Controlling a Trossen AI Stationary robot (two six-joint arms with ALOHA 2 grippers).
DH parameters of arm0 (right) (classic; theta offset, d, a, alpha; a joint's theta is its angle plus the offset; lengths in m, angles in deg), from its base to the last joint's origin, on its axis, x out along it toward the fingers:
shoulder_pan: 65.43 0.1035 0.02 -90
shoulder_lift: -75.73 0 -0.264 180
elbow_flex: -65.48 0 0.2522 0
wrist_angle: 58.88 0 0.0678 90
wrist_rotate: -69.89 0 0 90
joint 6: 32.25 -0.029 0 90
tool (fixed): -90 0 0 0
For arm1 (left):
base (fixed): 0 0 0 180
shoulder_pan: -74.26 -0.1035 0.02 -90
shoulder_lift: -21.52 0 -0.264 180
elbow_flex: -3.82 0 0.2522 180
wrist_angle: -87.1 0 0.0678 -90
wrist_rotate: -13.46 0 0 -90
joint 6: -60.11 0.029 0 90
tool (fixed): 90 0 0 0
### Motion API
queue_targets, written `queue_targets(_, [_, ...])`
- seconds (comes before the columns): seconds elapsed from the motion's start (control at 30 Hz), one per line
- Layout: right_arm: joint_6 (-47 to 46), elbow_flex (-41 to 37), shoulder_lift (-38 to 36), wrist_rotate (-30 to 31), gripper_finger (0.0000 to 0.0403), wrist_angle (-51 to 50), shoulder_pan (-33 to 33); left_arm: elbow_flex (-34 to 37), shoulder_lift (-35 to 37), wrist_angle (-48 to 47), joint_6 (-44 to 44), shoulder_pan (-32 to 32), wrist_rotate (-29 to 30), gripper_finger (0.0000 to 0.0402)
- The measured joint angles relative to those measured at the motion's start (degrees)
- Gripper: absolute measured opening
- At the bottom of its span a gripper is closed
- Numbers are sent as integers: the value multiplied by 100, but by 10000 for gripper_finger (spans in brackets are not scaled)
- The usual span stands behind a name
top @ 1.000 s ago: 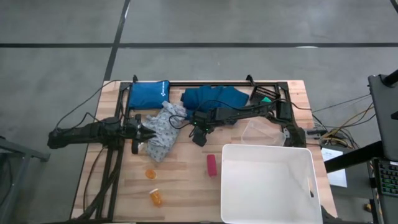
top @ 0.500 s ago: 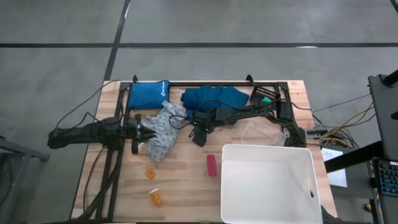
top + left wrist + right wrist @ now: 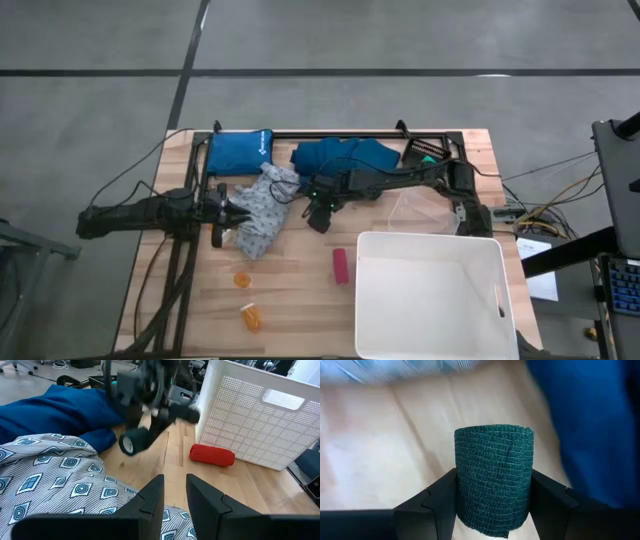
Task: Pick & place medical supplies in basket/bin
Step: Put the dark green bandage into the black bin
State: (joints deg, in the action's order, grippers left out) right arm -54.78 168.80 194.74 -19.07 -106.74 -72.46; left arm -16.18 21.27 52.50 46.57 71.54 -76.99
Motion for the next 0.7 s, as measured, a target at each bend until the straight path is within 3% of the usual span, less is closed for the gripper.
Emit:
queue_targets(0.3, [11,210,-828,48,196,-455,-193,2,2,0,0,-2,1,87])
queue_targets(0.7, [533,212,-1956,55,196,-1831,-862,2,2,0,0,0,2,87])
